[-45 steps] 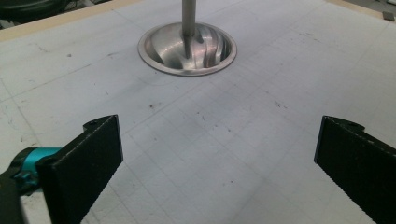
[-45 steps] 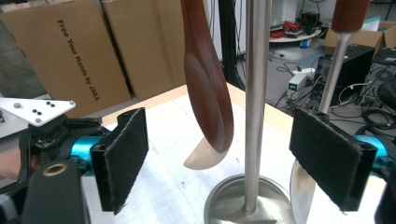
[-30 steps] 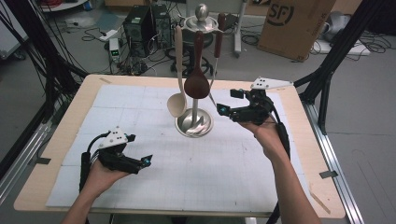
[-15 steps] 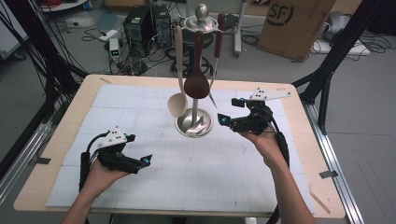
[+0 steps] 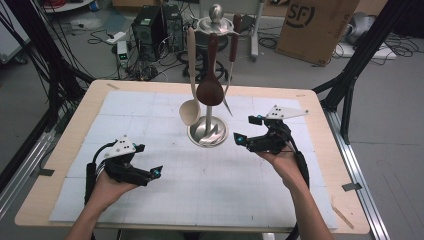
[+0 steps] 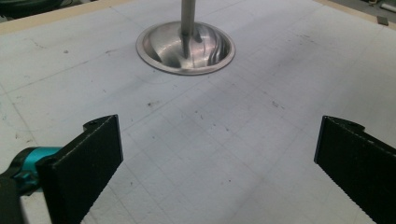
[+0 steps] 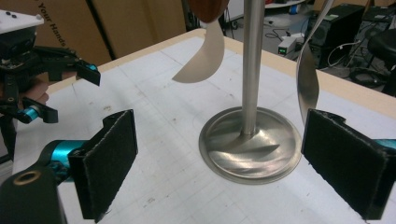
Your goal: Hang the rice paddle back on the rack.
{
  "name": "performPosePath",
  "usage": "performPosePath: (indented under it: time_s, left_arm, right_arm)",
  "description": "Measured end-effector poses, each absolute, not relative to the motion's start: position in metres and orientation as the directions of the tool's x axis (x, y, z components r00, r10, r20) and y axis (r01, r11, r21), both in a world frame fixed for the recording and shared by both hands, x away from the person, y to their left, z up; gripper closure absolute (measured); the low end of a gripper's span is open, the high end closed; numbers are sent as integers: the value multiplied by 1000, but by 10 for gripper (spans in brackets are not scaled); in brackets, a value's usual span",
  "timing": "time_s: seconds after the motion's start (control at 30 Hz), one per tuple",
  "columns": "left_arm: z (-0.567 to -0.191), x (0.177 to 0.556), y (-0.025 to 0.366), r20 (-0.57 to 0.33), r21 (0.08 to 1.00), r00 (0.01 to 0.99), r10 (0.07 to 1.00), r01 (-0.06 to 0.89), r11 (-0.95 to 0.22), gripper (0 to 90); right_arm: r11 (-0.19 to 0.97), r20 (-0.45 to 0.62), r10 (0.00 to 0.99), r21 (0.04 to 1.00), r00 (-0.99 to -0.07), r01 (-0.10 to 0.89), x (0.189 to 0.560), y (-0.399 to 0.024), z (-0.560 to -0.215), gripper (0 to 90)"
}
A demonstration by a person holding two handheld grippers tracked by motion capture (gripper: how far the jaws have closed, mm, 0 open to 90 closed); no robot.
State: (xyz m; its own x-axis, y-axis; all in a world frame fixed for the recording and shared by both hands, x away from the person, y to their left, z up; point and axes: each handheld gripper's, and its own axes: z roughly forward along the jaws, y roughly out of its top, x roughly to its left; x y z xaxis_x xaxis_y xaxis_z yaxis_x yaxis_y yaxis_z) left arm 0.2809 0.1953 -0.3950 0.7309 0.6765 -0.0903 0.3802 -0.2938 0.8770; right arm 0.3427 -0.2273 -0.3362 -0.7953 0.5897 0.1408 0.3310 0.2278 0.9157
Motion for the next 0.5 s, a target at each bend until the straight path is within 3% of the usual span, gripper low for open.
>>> performPosePath:
  time_s: [0.5]
  left_arm:
    - [-395, 282, 198, -97, 878, 729, 677, 383, -287, 16]
  right_arm:
    - [246, 150, 592, 902, -792, 354, 332, -232, -356, 87]
